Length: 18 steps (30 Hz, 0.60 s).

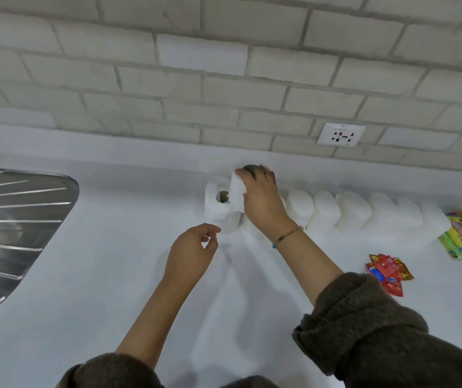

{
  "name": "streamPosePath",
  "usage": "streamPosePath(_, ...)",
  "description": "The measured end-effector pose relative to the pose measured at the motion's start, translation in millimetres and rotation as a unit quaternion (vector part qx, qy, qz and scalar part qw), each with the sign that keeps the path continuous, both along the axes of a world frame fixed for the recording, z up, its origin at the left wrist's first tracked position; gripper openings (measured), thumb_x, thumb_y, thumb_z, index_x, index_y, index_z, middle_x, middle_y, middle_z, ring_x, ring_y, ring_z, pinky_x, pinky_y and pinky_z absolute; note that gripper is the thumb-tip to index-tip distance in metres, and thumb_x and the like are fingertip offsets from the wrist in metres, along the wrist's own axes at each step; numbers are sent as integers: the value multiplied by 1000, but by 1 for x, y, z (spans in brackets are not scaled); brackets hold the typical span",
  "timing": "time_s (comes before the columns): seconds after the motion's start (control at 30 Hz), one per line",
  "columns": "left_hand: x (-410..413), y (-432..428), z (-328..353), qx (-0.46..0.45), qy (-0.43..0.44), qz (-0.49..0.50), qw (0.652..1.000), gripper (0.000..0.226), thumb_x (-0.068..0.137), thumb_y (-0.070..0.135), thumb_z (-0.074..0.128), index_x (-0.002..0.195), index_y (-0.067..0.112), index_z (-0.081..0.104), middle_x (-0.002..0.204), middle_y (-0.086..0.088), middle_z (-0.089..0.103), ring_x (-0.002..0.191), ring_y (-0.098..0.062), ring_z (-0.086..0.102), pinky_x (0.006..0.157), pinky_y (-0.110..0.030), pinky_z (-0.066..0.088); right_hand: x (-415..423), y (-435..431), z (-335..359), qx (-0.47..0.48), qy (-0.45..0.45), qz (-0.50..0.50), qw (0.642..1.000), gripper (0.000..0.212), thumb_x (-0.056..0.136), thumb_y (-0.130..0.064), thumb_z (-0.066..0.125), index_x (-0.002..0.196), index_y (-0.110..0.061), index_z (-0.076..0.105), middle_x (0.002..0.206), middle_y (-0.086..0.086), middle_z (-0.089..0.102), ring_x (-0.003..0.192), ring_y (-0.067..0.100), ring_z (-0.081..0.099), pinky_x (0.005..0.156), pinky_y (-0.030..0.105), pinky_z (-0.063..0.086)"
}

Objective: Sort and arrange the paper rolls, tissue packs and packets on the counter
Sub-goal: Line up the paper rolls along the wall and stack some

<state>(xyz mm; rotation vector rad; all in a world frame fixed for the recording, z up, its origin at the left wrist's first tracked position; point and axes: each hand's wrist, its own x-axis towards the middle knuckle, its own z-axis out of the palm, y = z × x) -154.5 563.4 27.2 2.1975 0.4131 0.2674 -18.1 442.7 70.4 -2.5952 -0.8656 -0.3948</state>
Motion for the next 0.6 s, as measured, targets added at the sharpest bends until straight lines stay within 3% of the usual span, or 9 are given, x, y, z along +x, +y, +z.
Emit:
streamPosePath(0.13,8,-14,-4,-5,10,-31,999,23,87,18,53,104,29,65,104,14,67,92,-3,60,79,-17,44,-13,-22,9,18,-8,-30,999,59,77,2,59,132,-16,43,134,10,44,132,34,30,113,56,16)
streamPosePath(0.27,14,-41,-8,-8,26,-85,996,23,88,18,53,104,29,65,104,15,66,93,-3,60,81,-18,45,-32,-75,-1,55,-4,-85,995,51,83,-7,57,131,-16,44,138,10,40,134,31,28,113,57,13)
streamPosePath(0.47,20,-107,-26,-14,68,-199,977,22,88,19,54,104,29,65,107,14,65,95,-1,59,87,-20,47,-57,-183,-49,44,62,-202,976,46,82,-12,62,127,-15,50,136,12,44,129,32,37,111,54,22)
streamPosePath(0.6,26,-153,-30,12,63,-287,956,23,89,19,54,107,28,65,114,11,63,100,-3,57,86,-12,39,-65,-253,-78,46,103,-258,959,41,79,-10,64,119,-10,56,128,17,51,119,36,45,103,48,34)
